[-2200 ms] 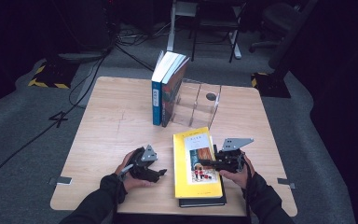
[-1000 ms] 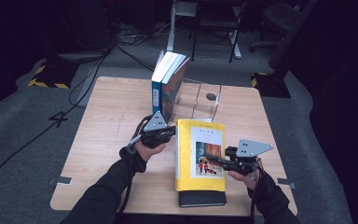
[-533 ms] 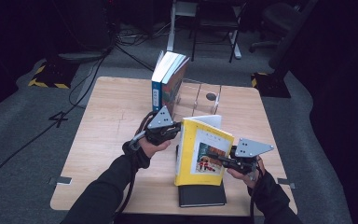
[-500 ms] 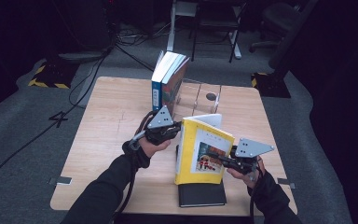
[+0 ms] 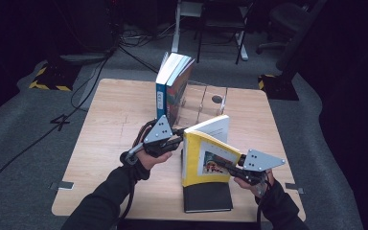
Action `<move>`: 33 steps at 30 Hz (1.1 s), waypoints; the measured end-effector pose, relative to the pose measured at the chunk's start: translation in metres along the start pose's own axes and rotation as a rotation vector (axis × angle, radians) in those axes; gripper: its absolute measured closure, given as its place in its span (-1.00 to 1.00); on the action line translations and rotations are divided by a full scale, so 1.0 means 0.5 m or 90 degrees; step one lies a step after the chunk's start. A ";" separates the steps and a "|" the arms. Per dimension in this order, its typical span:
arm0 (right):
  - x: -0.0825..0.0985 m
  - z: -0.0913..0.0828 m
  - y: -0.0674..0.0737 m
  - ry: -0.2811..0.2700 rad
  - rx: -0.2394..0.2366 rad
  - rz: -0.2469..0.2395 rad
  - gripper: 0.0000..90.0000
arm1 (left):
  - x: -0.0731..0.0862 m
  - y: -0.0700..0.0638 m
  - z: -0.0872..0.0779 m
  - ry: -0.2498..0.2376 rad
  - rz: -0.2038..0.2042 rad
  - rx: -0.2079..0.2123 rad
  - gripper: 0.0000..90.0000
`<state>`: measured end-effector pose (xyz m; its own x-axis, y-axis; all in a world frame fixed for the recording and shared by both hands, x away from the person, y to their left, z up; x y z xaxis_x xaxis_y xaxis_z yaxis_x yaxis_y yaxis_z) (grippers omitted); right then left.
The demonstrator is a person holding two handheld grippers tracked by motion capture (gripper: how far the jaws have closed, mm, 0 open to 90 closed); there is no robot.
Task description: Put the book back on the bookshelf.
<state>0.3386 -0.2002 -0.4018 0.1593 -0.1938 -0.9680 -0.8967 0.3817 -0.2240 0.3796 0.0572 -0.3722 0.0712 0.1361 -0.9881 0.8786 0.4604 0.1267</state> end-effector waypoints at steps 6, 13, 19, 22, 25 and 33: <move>0.002 -0.015 0.007 -0.003 -0.006 0.008 0.94 | 0.015 -0.028 -0.034 0.022 0.010 -0.026 0.50; 0.007 -0.027 0.011 -0.008 -0.004 0.013 0.94 | 0.049 -0.070 -0.059 0.078 0.025 -0.023 0.34; 0.009 -0.031 0.016 -0.011 -0.005 0.018 0.94 | 0.081 -0.093 -0.063 0.119 0.019 0.002 0.24; 0.010 -0.033 0.018 -0.010 -0.005 0.012 0.94 | 0.106 -0.113 -0.062 0.130 0.025 0.011 0.06; 0.010 -0.034 0.021 -0.008 -0.001 0.008 0.94 | 0.119 -0.125 -0.060 0.131 0.014 0.025 -0.11; 0.009 -0.040 0.036 -0.008 0.001 0.000 0.94 | 0.164 -0.156 -0.031 0.149 -0.017 0.038 -0.31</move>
Point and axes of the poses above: each handheld gripper's, and its own axes: z roughly forward along the jaws, x roughly out of its underside, y roughly to its left, the point moved 3 cm from there along z, roughly forward along the jaws, and after that the axes turned 12 degrees about -y, right-handed, at the moved point
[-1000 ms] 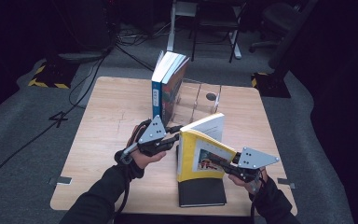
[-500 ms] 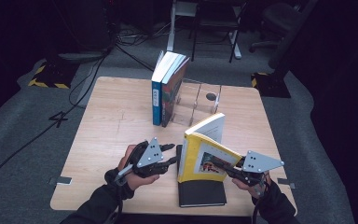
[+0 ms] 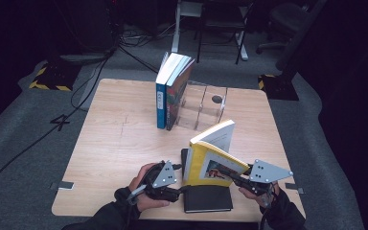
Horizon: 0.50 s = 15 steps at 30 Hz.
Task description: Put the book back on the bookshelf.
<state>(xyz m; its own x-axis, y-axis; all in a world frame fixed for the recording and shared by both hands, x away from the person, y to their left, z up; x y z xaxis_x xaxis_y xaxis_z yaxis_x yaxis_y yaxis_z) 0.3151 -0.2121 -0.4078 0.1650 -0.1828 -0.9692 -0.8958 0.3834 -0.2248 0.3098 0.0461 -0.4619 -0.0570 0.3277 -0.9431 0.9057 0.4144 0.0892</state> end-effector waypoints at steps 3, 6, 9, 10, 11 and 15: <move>0.000 -0.003 0.007 0.000 0.001 -0.001 0.94 | 0.006 -0.001 0.015 -0.014 -0.018 -0.015 -0.31; 0.000 -0.006 0.013 0.000 0.000 -0.003 0.94 | 0.005 0.000 0.029 -0.026 -0.034 -0.014 -0.31; 0.000 -0.010 0.021 -0.001 -0.004 -0.003 0.93 | 0.000 -0.004 0.045 -0.036 -0.029 -0.009 -0.30; 0.000 -0.011 0.023 -0.001 -0.004 -0.002 0.93 | -0.002 -0.004 0.049 -0.039 -0.023 -0.011 -0.28; 0.000 -0.012 0.025 0.001 -0.005 -0.005 0.92 | -0.003 -0.004 0.054 -0.044 -0.026 -0.009 -0.22; 0.000 -0.022 0.029 0.005 0.003 -0.016 0.86 | -0.007 0.000 0.063 -0.062 -0.030 0.003 -0.09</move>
Point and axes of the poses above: each handheld gripper's, and its own axes: z roughly forward along the jaws, x roughly out of its underside, y roughly to its left, the point moved 3 cm from there along z, roughly forward along the jaws, and after that the axes turned 12 degrees about -y, right-handed, at the moved point
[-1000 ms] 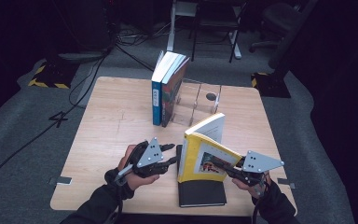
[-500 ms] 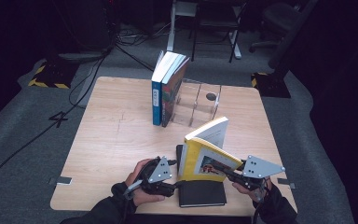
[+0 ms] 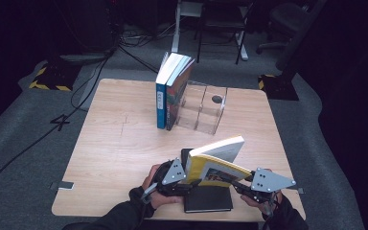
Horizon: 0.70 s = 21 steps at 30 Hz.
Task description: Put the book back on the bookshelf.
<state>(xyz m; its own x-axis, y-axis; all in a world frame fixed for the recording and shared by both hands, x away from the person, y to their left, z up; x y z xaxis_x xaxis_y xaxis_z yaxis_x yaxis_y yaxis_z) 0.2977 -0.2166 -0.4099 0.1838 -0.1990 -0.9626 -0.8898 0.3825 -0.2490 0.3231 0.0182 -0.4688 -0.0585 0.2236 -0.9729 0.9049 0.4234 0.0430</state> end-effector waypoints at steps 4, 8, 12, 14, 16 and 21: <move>0.001 -0.012 -0.002 -0.002 0.014 0.004 0.79 | -0.017 -0.009 0.002 -0.027 0.026 0.017 0.20; 0.001 -0.028 -0.013 -0.008 0.042 0.006 0.67 | -0.022 -0.012 0.002 -0.034 0.019 0.023 0.44; 0.001 -0.042 -0.030 -0.010 0.086 -0.001 0.40 | -0.023 -0.016 0.000 -0.029 0.024 0.041 0.61; 0.008 -0.050 -0.044 -0.009 0.110 0.002 0.32 | -0.025 -0.019 -0.002 -0.021 0.035 0.034 0.64; 0.014 -0.053 -0.053 0.003 0.157 -0.006 0.09 | -0.025 -0.017 -0.006 -0.017 0.024 0.035 0.65; 0.025 -0.055 -0.067 -0.001 0.187 0.015 -0.07 | -0.024 -0.018 -0.014 -0.012 0.043 0.044 0.65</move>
Point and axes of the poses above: each handheld gripper's, and its own axes: z roughly forward along the jaws, x roughly out of its underside, y roughly to its left, the point moved 3 cm from there along z, roughly forward along the jaws, and after that the axes turned 12 degrees about -y, right-handed, at the moved point
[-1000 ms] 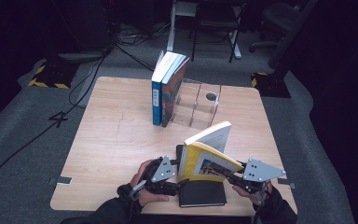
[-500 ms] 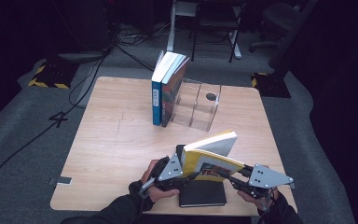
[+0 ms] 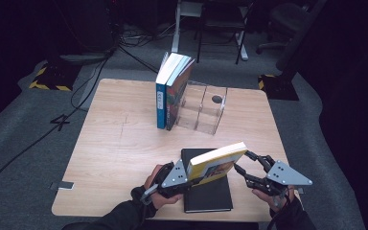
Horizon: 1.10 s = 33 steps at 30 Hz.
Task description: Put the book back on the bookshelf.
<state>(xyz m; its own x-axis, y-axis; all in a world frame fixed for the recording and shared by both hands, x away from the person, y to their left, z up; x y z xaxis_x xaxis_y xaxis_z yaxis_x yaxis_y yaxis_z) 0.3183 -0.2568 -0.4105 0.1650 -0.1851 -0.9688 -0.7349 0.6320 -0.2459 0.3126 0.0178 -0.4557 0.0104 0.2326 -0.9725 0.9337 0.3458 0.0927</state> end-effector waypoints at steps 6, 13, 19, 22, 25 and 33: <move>0.031 0.046 0.027 0.036 -0.066 0.029 -0.18 | 0.004 0.013 -0.021 0.009 0.013 0.021 0.64; 0.052 0.074 0.070 0.066 -0.097 0.020 -0.10 | 0.009 0.019 -0.050 0.022 0.028 0.032 0.62; 0.059 0.085 0.096 0.080 -0.115 0.001 -0.04 | 0.004 0.022 -0.053 0.008 0.019 0.012 0.34; 0.059 0.086 0.093 0.078 -0.112 0.007 0.02 | -0.011 0.022 -0.056 -0.018 0.005 0.005 0.34; 0.061 0.087 0.090 0.074 -0.111 0.016 0.05 | -0.023 0.023 -0.060 -0.036 -0.001 0.003 0.33; 0.064 0.092 0.088 0.074 -0.111 0.022 0.05 | -0.072 0.030 -0.068 -0.086 0.000 -0.011 0.34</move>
<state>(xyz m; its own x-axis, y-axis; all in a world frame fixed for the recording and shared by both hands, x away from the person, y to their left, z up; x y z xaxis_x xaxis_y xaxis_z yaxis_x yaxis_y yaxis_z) 0.3214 -0.2004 -0.4535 0.0684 -0.2584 -0.9636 -0.8435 0.5008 -0.1942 0.3140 0.0458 -0.4121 0.0593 0.1086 -0.9923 0.9273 0.3621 0.0950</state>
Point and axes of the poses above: each handheld gripper's, and its own axes: z roughly forward along the jaws, x roughly out of its underside, y roughly to its left, the point moved 3 cm from there along z, roughly forward along the jaws, and after that the axes turned 12 degrees about -y, right-handed, at the moved point
